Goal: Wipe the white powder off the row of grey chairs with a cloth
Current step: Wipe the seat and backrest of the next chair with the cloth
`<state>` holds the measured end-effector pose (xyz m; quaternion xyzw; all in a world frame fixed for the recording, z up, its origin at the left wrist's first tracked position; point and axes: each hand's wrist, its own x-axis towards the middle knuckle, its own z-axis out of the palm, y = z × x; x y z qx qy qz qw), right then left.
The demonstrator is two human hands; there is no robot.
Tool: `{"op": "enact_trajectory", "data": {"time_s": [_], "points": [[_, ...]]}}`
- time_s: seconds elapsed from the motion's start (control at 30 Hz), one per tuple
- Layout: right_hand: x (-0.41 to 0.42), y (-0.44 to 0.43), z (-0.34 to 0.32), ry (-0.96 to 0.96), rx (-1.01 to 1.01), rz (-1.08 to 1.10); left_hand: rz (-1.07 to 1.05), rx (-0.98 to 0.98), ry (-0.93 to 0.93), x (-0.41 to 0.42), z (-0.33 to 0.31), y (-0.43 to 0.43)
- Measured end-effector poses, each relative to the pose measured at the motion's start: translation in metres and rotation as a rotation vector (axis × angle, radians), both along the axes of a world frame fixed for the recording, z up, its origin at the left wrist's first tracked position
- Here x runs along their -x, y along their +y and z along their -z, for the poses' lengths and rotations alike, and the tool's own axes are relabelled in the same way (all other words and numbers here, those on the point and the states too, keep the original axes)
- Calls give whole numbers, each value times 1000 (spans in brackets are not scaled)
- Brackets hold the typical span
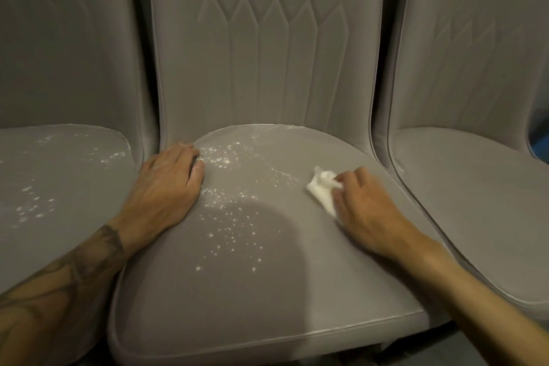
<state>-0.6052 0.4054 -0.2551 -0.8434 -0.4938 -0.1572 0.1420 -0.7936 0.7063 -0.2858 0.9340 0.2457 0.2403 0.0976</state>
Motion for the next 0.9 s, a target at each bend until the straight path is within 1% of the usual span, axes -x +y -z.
{"op": "enact_trajectory", "data": {"time_s": [0.07, 0.1, 0.13, 0.17, 0.23, 0.27, 0.3, 0.33, 0.43, 0.47, 0.5, 0.57, 0.63, 0.7, 0.77, 0.83, 0.9], "points": [[-19, 12, -1, -24, 10, 141, 4, 2, 2, -1, 0, 0], [-13, 21, -2, -31, 11, 150, 8, 6, 3, -1, 0, 0], [-2, 30, -2, -74, -9, 102, 9, 11, 3, -1, 0, 1], [9, 36, 1, -69, -17, 26, 7, 14, 4, -1, 0, 1], [26, 34, 3, 3, 15, -137, 3, 13, 10, -1, 0, 1], [22, 28, 4, 29, 29, -182, 1, 13, 12, 0, 0, 1], [12, 24, 6, 5, 37, -196, -2, 16, 13, 0, 0, 1], [-3, 22, 6, -4, 36, -149, -6, 20, 11, 0, -1, 0], [-49, 26, 1, 8, 12, 152, -8, 21, 4, 0, 0, -2], [-50, 32, 0, 51, 11, 217, -6, 15, 5, 0, 0, -2], [-43, 39, 0, 79, 9, 207, -3, 14, 7, 0, 0, -2], [-16, 51, 1, 103, 5, 96, 0, 31, 10, -1, 0, -1], [6, 48, 5, 93, 21, -135, 2, 29, 18, -2, 0, 0], [1, 42, 3, 107, 51, -205, 2, 19, 27, -1, 0, 1], [-30, 44, 3, 94, 94, -100, 1, 19, 28, -1, 0, 1], [-72, 52, 2, 96, 105, 90, -1, 18, 24, -1, 1, 1], [-75, 69, 0, 124, 143, 210, 0, 20, 16, -1, 1, 1]]}}
